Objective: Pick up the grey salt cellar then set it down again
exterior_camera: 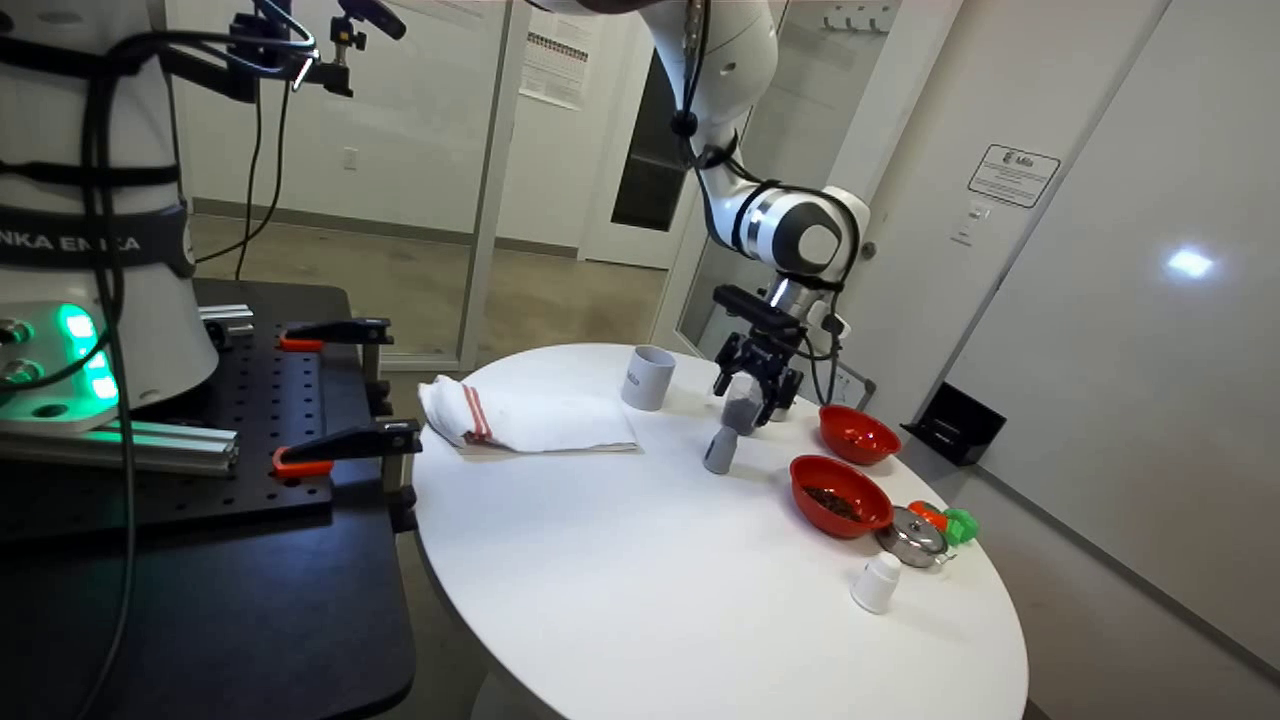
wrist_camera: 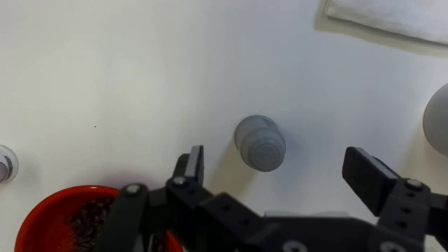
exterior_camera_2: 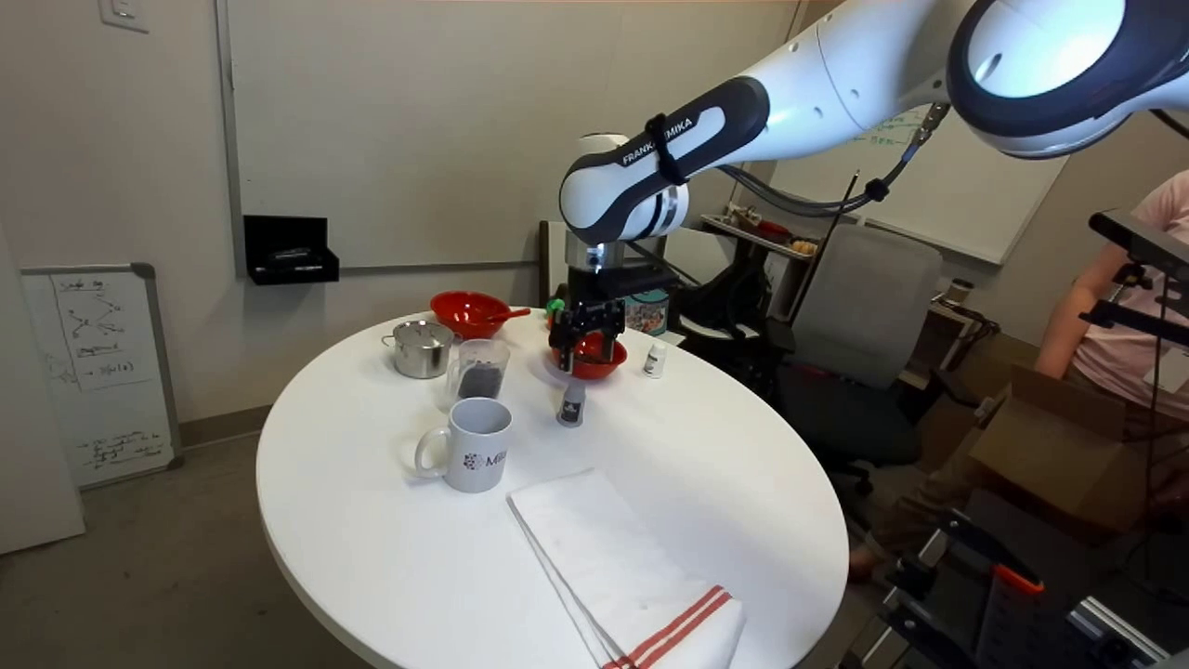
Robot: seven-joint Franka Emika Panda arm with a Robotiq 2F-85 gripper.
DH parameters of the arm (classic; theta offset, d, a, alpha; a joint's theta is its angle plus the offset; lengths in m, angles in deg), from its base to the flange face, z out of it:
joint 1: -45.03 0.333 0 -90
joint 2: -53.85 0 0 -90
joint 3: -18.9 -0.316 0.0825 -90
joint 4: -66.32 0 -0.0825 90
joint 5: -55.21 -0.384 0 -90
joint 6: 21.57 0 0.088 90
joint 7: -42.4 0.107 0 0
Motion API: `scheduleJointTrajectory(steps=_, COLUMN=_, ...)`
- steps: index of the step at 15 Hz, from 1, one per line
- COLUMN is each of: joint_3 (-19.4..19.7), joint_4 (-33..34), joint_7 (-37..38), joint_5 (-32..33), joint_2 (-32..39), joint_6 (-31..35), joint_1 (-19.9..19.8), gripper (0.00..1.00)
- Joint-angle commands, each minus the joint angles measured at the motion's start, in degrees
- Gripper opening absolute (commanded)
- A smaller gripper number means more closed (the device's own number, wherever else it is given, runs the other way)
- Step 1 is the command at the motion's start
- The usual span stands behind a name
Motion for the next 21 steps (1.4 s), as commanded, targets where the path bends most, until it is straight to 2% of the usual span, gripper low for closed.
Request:
scheduleJointTrajectory(steps=1, joint_3=0.3, joint_4=8.4, joint_7=-1.9, joint_5=-0.1, joint_2=5.0, joint_6=-4.6, joint_1=0.1, gripper=1.00)
scheduleJointTrajectory(steps=12, joint_3=0.3, joint_4=17.6, joint_7=-2.4, joint_5=-0.3, joint_2=12.0, joint_6=-10.0, joint_1=0.1, gripper=1.00)
scheduleJointTrajectory(steps=13, joint_3=0.2, joint_4=18.1, joint_7=-2.4, joint_5=-0.3, joint_2=12.4, joint_6=-10.1, joint_1=0.2, gripper=0.96)
scheduleJointTrajectory(steps=14, joint_3=0.3, joint_4=18.6, joint_7=-2.4, joint_5=-0.3, joint_2=12.7, joint_6=-10.0, joint_1=0.2, gripper=0.76)
scheduleJointTrajectory(steps=16, joint_3=0.3, joint_4=19.5, joint_7=-2.5, joint_5=-0.3, joint_2=13.2, joint_6=-9.9, joint_1=0.1, gripper=0.69)
scheduleJointTrajectory(steps=21, joint_3=0.4, joint_4=20.9, joint_7=-2.6, joint_5=-0.2, joint_2=13.5, joint_6=-9.5, joint_1=0.0, gripper=0.32)
